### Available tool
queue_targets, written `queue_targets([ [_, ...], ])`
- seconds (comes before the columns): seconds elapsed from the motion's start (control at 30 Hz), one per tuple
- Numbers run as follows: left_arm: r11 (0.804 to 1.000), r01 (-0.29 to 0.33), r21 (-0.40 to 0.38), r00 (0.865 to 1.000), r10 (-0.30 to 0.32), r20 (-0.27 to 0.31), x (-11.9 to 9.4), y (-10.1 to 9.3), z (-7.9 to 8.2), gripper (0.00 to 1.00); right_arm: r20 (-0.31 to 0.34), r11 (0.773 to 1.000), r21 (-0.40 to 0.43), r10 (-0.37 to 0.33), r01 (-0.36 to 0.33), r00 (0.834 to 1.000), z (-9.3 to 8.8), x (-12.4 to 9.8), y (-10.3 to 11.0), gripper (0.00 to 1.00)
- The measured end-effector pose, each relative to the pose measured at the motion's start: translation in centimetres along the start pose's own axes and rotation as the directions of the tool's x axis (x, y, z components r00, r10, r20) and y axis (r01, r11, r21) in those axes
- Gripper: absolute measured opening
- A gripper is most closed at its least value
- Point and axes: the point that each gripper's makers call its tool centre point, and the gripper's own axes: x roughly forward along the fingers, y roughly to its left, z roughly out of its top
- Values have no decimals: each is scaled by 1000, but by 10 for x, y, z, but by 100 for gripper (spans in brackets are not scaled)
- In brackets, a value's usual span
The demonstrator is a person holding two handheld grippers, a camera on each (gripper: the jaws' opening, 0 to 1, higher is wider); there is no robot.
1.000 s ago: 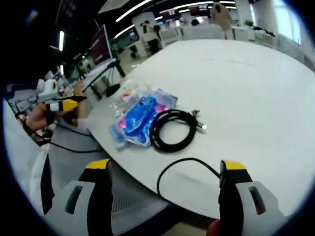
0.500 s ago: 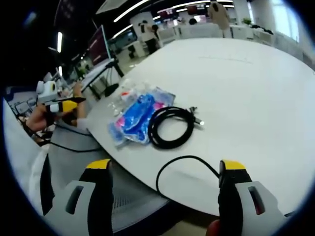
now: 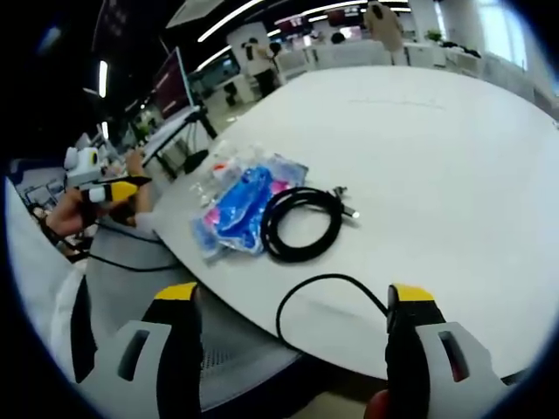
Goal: Arrange the tabletop items into an orderly group along one side of the table until the central work area is clear of visible clutter.
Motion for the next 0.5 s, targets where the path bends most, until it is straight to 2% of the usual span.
queue_targets([
  [0.5,1000,-4,-9,1000,4,-10,3,4,-2,77,9,1000,13,2,-2,1000,0,0,0,86],
])
